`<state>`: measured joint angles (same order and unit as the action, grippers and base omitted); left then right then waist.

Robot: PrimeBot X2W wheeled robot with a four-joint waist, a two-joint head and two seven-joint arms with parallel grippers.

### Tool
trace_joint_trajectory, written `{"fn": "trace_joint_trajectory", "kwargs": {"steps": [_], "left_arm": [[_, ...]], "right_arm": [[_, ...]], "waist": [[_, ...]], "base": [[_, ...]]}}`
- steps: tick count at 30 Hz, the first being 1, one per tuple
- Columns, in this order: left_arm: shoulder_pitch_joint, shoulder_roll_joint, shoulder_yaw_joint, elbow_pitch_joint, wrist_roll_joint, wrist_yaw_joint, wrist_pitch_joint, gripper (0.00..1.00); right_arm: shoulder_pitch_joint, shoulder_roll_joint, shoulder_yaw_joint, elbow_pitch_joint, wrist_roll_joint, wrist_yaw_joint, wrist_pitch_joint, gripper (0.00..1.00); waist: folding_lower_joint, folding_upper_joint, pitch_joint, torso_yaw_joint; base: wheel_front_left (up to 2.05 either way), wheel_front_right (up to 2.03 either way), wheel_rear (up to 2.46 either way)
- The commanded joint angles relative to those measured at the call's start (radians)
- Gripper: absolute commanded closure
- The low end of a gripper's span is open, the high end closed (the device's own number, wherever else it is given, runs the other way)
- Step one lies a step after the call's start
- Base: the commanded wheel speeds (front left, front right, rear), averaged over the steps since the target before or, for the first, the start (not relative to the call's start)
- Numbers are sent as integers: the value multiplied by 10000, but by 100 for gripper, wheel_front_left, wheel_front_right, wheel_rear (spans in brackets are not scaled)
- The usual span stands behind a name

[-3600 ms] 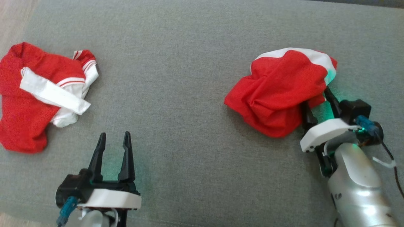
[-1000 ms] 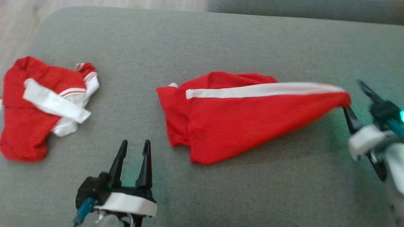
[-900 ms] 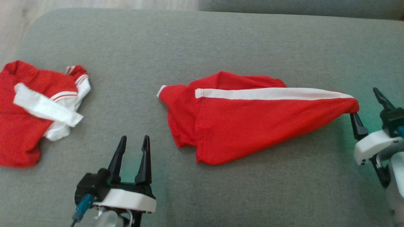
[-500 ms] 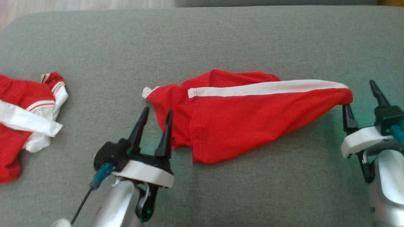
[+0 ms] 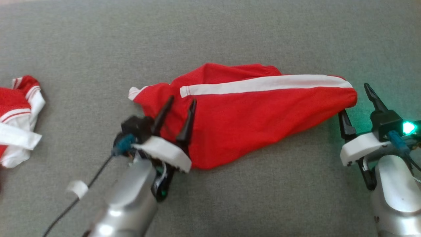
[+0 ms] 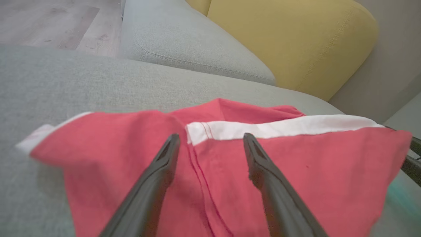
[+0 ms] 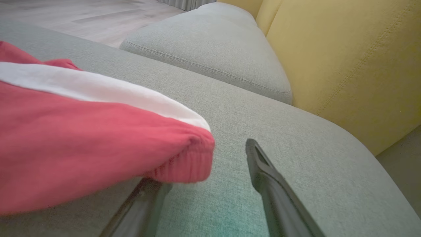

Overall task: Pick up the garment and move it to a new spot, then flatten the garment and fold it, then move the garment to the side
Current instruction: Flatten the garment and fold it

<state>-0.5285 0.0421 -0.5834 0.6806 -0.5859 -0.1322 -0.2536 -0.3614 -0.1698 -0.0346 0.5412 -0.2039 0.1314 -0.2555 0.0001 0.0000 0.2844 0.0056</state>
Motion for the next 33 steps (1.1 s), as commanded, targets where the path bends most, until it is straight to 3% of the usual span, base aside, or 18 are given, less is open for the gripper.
{"fn": "trace_joint_trajectory", "kwargs": {"steps": [1, 12, 13, 15, 20, 26, 33], "left_arm": [[-440, 81, 247, -46, -74, 17, -82, 0], [-1374, 81, -417, 1352, -441, 30, -82, 0], [-1383, 81, -506, 1342, -553, 28, -82, 22], [-1457, 81, -608, 1233, -677, 25, -82, 100], [-1448, 81, -503, 1021, -532, 23, -82, 100], [-250, 87, 1114, -747, 763, 378, -82, 100], [1637, 84, 2405, -2416, 1921, 260, -82, 100]], "right_arm": [[-311, -4, 252, -355, -47, -7, -63, 0], [-337, 255, 830, -282, 310, -7, -63, 0], [-325, 263, 845, -281, 336, -7, -63, 0], [-297, 274, 872, -273, 369, -7, -63, 0], [-244, 290, 812, -214, 488, -7, -63, 0], [313, 330, 203, -270, 1006, -7, -63, 0], [782, 516, -185, -360, 1397, -7, -63, 0]], "waist": [[-1, 0, 143, -103], [-1, 0, 422, -336], [-1, 0, 421, -344], [-1, 0, 410, -350], [-1, 0, 240, -274], [-1, 0, -407, 355], [-1, 0, -994, 759]], "base": [[0, 0, 0], [0, 0, 0], [0, 0, 0], [0, 0, 0], [0, 0, 0], [0, 0, 0], [0, 0, 0]]}}
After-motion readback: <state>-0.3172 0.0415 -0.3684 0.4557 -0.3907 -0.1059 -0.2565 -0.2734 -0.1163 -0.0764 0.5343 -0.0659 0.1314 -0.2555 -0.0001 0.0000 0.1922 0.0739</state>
